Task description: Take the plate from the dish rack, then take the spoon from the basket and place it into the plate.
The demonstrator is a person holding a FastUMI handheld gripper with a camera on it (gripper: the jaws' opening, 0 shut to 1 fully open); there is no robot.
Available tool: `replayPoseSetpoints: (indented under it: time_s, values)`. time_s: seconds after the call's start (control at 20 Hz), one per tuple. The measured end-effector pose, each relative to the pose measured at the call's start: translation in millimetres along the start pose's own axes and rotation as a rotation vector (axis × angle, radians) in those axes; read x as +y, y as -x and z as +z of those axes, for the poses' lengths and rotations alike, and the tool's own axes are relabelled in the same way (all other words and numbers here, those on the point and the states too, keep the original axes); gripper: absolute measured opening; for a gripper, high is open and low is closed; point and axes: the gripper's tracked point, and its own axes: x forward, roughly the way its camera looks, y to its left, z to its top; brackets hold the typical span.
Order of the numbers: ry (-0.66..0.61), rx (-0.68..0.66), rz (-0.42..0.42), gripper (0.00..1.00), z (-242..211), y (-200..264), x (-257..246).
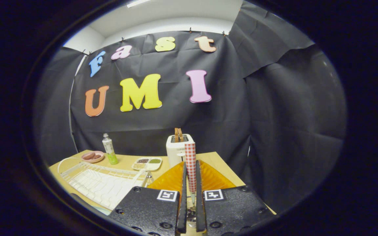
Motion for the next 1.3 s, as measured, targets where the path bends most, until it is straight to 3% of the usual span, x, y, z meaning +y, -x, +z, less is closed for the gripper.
replayPoseSetpoints:
  time_s: [0.45,0.7,0.95,1.3]
  values:
    - [0.009,-0.109,0.146,0.16,35.6,103.5,111.1]
    - [0.079,-0.13,0.23,0.16,-4.6,160.8,179.1]
    - [0.051,-0.12,0.283,0.16,-63.8,191.8,239.8]
    - [0.054,-0.072,0.202,0.16,-129.8,194.2,242.9]
